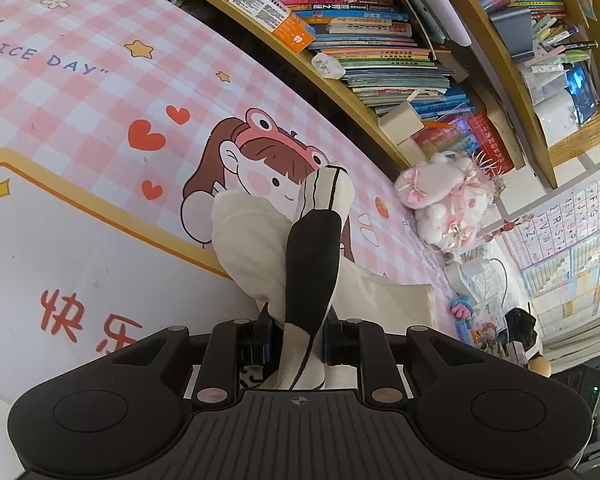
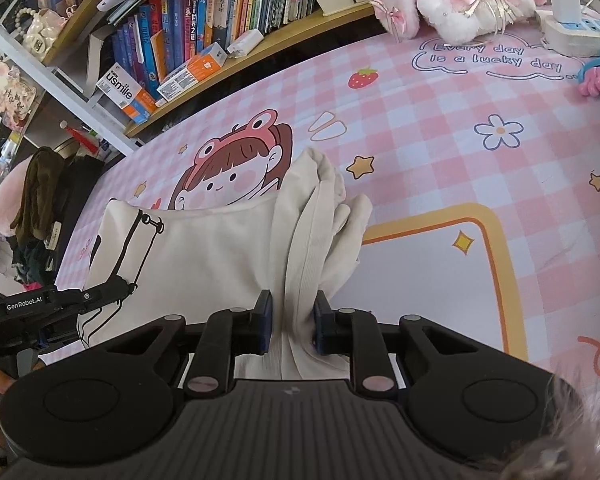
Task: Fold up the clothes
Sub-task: 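Keep pinching the shirt's folded edges with both grippers, smoothing the bundle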
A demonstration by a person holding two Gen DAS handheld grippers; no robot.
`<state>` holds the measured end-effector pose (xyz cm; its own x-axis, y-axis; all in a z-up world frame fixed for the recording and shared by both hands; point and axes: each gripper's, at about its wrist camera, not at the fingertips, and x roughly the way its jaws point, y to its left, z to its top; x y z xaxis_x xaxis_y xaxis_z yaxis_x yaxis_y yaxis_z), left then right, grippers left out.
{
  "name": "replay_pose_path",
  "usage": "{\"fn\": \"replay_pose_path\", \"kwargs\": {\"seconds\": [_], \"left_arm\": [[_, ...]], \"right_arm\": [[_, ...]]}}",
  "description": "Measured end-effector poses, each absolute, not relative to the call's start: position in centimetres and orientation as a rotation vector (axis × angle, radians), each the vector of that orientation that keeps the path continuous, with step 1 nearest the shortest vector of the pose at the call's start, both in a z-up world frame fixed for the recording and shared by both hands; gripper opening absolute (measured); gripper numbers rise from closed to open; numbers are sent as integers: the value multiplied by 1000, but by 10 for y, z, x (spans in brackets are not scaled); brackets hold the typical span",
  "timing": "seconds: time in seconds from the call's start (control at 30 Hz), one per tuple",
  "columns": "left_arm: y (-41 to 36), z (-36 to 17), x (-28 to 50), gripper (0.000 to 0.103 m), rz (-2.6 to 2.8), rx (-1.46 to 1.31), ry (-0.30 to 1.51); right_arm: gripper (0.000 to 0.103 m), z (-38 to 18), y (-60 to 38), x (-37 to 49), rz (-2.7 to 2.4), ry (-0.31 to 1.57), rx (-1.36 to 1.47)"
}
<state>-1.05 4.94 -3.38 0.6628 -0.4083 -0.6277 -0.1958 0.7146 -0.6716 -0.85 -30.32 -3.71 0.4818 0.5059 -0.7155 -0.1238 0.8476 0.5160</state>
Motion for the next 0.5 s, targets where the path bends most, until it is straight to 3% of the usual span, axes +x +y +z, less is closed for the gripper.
{"fn": "replay_pose_path", "kwargs": {"seconds": [0.5], "left_arm": [[33, -22, -19, 20, -118, -791, 833]], "right_arm": [[17, -33, -318, -13, 436, 989, 430]]}}
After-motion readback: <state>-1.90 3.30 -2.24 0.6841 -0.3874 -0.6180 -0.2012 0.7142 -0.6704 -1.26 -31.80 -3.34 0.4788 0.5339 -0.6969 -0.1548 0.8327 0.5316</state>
